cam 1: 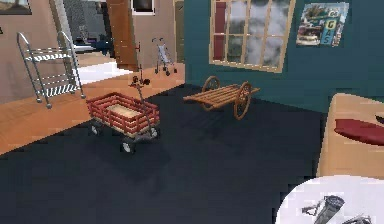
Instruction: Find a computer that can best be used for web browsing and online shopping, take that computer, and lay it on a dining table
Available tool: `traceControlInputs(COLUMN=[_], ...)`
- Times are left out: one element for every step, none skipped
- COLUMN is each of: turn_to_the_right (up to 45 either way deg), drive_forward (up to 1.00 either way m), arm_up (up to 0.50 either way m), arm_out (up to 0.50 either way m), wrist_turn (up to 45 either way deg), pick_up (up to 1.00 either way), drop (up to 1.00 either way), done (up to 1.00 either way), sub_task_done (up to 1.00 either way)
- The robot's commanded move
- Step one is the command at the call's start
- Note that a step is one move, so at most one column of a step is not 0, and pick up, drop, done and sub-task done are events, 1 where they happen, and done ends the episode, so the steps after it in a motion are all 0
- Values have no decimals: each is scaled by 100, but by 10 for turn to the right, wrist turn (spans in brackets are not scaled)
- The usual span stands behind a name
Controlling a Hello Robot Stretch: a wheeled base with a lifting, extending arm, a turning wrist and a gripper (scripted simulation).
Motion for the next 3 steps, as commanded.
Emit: traceControlInputs(turn_to_the_right=[0, 0, 0], drive_forward=[0, 0, 0], arm_up=[8, 0, 0], arm_out=[0, -8, 0], wrist_turn=[0, 0, 0], pick_up=[0, 0, 0], drop=[0, 0, 0], done=[0, 0, 100], sub_task_done=[0, 0, 0])
